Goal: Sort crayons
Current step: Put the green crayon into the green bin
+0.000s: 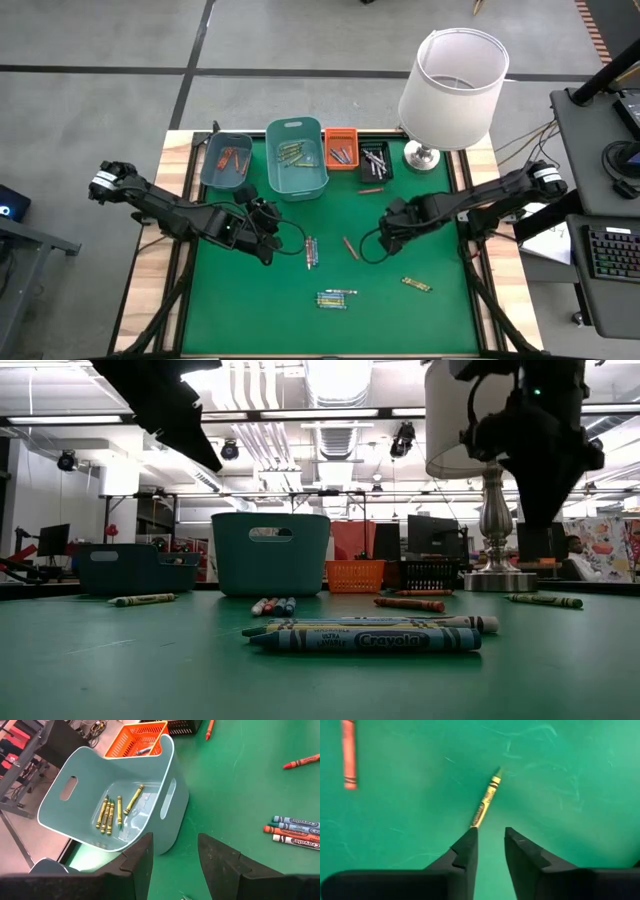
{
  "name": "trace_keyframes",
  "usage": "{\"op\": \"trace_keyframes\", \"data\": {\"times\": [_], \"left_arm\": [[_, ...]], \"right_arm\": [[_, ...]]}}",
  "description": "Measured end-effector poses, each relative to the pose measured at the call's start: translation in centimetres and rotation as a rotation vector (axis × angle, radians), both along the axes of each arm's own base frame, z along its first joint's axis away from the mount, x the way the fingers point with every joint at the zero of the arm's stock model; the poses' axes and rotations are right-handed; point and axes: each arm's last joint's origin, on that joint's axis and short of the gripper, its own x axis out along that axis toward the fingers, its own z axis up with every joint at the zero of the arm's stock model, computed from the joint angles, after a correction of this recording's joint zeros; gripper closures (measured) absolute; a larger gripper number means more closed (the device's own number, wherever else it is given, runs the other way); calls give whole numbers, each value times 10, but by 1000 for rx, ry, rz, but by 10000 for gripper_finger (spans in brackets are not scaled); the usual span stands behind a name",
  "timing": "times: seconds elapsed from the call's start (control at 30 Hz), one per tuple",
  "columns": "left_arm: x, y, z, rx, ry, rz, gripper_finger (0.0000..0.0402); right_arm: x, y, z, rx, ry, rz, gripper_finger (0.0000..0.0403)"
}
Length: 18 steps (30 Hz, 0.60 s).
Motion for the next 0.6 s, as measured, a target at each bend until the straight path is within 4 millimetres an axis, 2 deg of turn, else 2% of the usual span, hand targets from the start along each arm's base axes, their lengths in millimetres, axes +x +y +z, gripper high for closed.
{"op": "trace_keyframes", "data": {"times": [0.2,0.6], "left_arm": [[1,0,0,-4,-11,0,264],[2,-1,1,-8,-22,0,264]], "right_arm": [[-8,-2,-16,-6,45,-59,260],[-7,-2,-54,21,-113,-86,257]]}}
